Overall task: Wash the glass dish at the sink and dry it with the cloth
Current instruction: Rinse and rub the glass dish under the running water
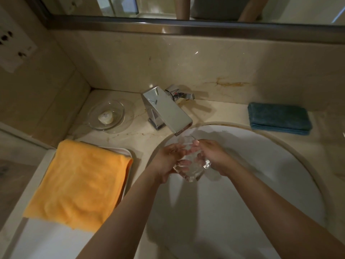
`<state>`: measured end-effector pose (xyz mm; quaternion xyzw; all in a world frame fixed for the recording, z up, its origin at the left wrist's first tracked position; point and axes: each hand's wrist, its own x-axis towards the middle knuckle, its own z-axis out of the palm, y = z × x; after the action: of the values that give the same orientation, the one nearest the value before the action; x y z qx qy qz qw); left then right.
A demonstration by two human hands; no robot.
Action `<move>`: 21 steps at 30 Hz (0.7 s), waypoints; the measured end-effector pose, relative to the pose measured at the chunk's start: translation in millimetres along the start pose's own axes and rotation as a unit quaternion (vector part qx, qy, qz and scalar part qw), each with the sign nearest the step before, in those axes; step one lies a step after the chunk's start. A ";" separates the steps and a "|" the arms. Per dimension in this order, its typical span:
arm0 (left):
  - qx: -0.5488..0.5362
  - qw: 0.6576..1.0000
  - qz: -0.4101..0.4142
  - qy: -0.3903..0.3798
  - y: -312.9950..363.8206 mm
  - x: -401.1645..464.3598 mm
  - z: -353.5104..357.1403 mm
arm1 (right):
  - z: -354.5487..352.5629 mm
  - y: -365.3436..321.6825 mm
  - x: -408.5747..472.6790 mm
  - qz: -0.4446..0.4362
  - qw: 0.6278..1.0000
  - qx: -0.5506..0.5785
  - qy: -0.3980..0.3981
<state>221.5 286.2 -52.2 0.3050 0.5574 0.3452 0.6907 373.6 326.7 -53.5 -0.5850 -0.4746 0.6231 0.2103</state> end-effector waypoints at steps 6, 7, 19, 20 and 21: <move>-0.048 0.998 0.011 0.047 -4.6 -0.8 9.5 | 5.3 5.7 6.8 0.056 0.990 0.037 0.126; -0.068 0.996 0.011 0.063 -4.5 -1.1 10.8 | 5.7 7.6 6.0 0.069 0.986 0.071 0.132; 0.072 0.993 -0.014 0.094 2.5 -3.0 6.6 | 12.7 25.0 -13.8 0.044 0.973 0.224 0.031; 0.111 0.990 -0.019 0.090 5.6 -3.5 7.3 | 12.7 23.2 -14.1 0.038 0.977 0.208 0.027; 0.143 0.986 -0.020 0.081 8.0 -4.3 8.4 | 12.9 20.5 -14.9 0.029 0.981 0.193 0.018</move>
<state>228.0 286.9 -41.7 0.3606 0.6607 0.2721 0.5995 371.0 300.7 -64.6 -0.5583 -0.3239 0.6981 0.3099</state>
